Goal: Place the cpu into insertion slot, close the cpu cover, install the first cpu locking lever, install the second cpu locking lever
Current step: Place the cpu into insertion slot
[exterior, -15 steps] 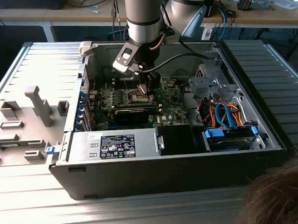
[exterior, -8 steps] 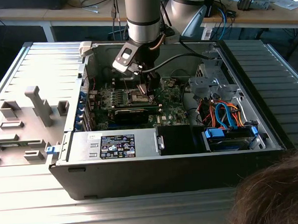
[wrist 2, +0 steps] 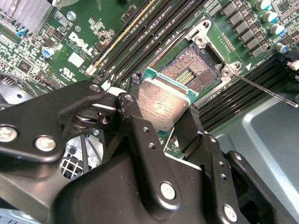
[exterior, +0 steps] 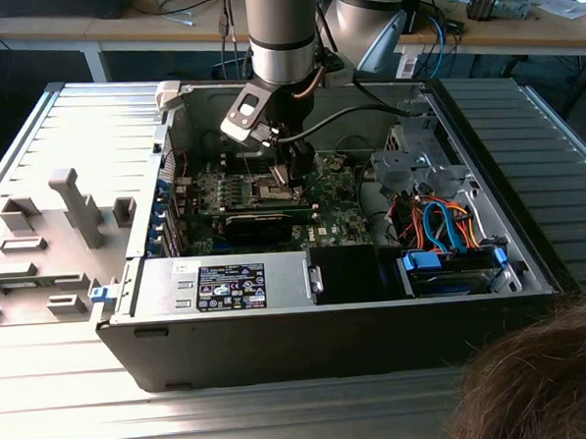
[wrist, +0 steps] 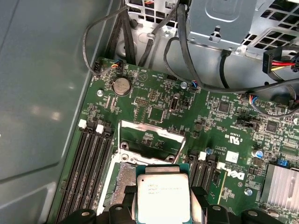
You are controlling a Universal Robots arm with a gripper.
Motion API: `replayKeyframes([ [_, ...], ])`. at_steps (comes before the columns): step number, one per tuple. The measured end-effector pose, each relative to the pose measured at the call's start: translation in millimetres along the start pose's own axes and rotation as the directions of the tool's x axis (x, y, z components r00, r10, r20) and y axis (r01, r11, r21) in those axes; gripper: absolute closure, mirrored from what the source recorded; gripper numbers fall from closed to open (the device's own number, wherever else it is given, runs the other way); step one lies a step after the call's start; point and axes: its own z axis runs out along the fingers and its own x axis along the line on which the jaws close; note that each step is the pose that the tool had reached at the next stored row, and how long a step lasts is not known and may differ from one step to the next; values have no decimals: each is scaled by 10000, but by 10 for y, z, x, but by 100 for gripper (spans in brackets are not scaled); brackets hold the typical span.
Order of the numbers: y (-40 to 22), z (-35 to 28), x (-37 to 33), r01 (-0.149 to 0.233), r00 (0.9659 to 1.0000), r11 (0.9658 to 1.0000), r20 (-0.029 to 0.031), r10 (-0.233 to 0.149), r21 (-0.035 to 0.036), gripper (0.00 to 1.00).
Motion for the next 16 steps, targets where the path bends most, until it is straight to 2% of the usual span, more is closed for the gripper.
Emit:
replayKeyframes([
  [16,0,7,0,-287,9996,9996,21,287,-5,45],
])
